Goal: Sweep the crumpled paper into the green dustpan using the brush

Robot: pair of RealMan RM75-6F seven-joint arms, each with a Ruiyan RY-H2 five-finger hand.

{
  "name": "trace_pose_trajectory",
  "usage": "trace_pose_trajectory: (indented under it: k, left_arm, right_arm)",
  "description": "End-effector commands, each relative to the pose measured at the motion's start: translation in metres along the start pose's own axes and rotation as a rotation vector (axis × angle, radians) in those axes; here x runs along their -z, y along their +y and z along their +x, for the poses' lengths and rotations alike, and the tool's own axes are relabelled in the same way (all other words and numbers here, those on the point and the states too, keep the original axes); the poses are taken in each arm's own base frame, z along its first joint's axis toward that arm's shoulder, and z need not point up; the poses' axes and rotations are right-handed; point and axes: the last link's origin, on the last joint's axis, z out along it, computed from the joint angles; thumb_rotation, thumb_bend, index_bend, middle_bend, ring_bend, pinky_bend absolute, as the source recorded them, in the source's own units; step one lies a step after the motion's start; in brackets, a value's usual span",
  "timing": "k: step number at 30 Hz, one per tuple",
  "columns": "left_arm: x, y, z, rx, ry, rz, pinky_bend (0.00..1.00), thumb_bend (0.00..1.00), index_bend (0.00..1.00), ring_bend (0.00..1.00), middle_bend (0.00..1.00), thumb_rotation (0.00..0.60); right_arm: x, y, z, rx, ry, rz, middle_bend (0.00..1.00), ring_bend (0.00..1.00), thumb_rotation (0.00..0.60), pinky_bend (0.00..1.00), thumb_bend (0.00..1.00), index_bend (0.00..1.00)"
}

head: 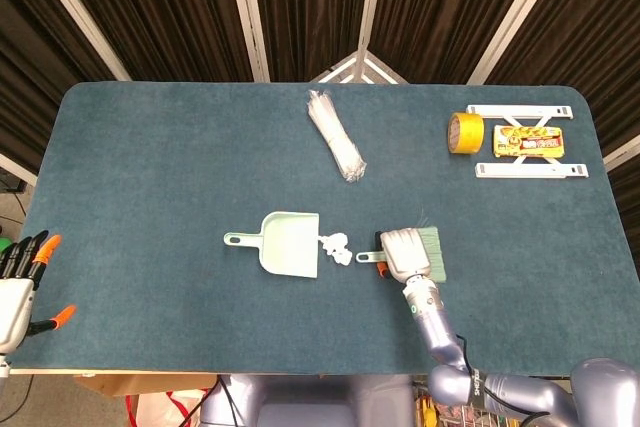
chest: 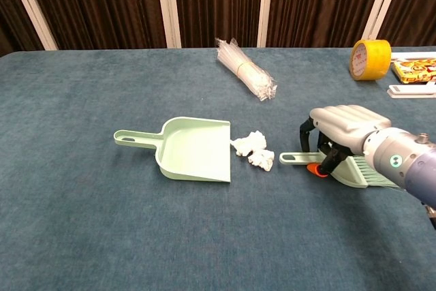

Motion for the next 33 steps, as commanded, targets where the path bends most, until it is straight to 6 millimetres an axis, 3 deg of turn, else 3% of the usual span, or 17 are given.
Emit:
trace_pose_trajectory:
  k: [1,9,21,33]
  left_arm:
    - [-0.001,0.000,-0.001,-0.027,-0.016,0.002,0.00,0.00,0.00,0.00,0.00,0.600]
    - [-0.008,0.013,0.002,-0.047,-0.047,-0.019,0.00,0.00,0.00,0.00,0.00,0.600]
    - [-0.040,0.059,0.020,-0.106,-0.081,-0.113,0.00,0.00,0.00,0.00,0.00,0.600]
    - [-0.085,0.108,0.020,-0.173,-0.127,-0.183,0.00,0.01,0.00,0.00,0.00,0.600]
  right_arm:
    - [0.001,-0.002,0.013,-0.021,0.026,0.014,0.92,0.97,0.600,0.85,0.53,0.71]
    - [0.003,-0.006,0.046,-0.085,0.065,0.032,0.92,0.97,0.600,0.85,0.54,0.72]
    - [0.011,-0.003,0.083,-0.115,0.114,0.040,0.92,0.97,0.600,0.85,0.56,0.75]
    - [0.015,0.003,0.096,-0.119,0.120,0.025,0.92,0.97,0.600,0.85,0.60,0.75]
